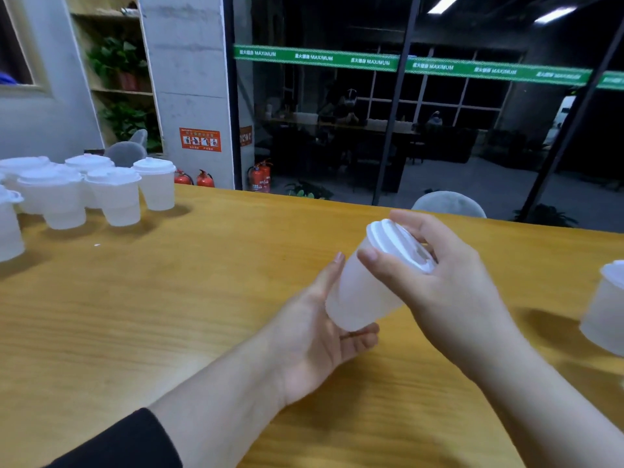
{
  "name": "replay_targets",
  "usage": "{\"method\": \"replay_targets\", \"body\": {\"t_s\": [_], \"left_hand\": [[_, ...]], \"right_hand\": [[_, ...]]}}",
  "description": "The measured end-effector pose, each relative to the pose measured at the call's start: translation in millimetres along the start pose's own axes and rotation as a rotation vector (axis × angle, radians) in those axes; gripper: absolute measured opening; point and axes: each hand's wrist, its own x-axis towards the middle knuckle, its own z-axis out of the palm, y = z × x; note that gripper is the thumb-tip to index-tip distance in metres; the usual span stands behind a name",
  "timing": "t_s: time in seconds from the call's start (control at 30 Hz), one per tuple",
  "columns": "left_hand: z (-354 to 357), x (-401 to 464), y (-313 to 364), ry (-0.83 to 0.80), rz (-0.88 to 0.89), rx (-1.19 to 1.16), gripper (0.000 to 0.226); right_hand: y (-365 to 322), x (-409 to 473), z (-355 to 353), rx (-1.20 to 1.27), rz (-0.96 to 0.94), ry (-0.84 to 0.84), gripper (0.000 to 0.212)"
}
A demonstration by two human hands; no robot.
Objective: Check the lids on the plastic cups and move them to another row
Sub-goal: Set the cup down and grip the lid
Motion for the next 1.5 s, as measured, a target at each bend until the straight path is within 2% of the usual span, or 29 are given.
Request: {"method": "replay_targets", "body": {"t_s": [0.13, 0.23, 0.3, 0.43, 0.5, 0.57, 0.6, 0.7, 0.77, 0.83, 0.9, 1.0, 1.13, 1.2, 1.27, 1.33, 1.43, 1.5], "left_hand": [[6.1, 1.9, -4.0, 0.074, -0.092, -0.072, 0.036], [4.2, 0.8, -5.5, 0.088, -0.154, -0.030, 0.034], [5.9, 0.1, -7.8, 0.131, -0.124, -0.039, 0.029], [12.2, 1.1, -10.2, 0.327, 0.106, -0.082, 0.034], [10.1, 2.2, -10.6, 0.378, 0.247, 0.009, 0.042], [8.1, 2.5, -8.8, 0.395, 0.297, 0.113, 0.050], [7.0, 2.7, -6.4, 0.385, 0.247, 0.123, 0.049], [5.2, -1.4, 1.3, 0.240, -0.072, 0.100, 0.040], [1.1, -3.0, 2.2, 0.168, -0.149, 0.114, 0.042], [-0.4, -3.4, 1.3, 0.147, -0.150, 0.095, 0.046], [2.9, -3.2, -1.3, 0.145, -0.093, 0.057, 0.042], [8.4, 1.8, -6.2, 0.209, 0.103, 0.027, 0.041], [5.6, 9.5, -10.7, 0.309, 0.423, 0.195, 0.061], [3.2, 11.9, -9.1, 0.361, 0.547, 0.302, 0.056], [1.2, 12.8, -6.9, 0.389, 0.587, 0.377, 0.047], [-1.4, 13.8, -6.0, 0.370, 0.531, 0.350, 0.048], [-4.4, 13.5, -3.3, 0.342, 0.348, 0.191, 0.049], [-4.8, 10.8, -0.6, 0.333, 0.223, 0.070, 0.044]], "right_hand": [[-1.7, -2.4, -13.7, -0.113, -0.088, -0.194, 0.077], [-1.1, -4.6, -17.1, -0.154, -0.144, -0.307, 0.067], [2.2, -5.4, -11.1, -0.141, -0.143, -0.265, 0.061], [1.0, -5.8, 10.1, -0.073, -0.111, -0.082, 0.068], [1.3, -5.5, 17.5, 0.026, -0.041, 0.015, 0.068], [3.5, -4.2, 18.2, 0.081, 0.001, 0.036, 0.076], [4.5, -3.5, 16.9, 0.068, 0.005, 0.016, 0.081], [7.0, -4.1, 9.5, -0.001, -0.054, -0.101, 0.085], [8.7, -7.1, 5.5, -0.034, -0.113, -0.185, 0.081], [10.7, -9.5, 3.6, -0.108, -0.175, -0.219, 0.076], [12.4, -9.4, 5.4, -0.133, -0.204, -0.156, 0.068], [14.1, -7.5, 15.0, -0.079, -0.208, 0.022, 0.061], [14.4, -4.9, 29.4, 0.072, -0.069, 0.157, 0.056], [13.9, -5.1, 32.4, 0.164, -0.009, 0.191, 0.053], [13.6, -4.8, 31.6, 0.231, 0.026, 0.206, 0.054], [14.0, -4.1, 28.8, 0.214, 0.053, 0.167, 0.060], [16.2, -7.8, 25.3, 0.103, 0.050, 0.017, 0.083], [17.5, -10.9, 23.9, 0.086, 0.032, -0.026, 0.086]]}}
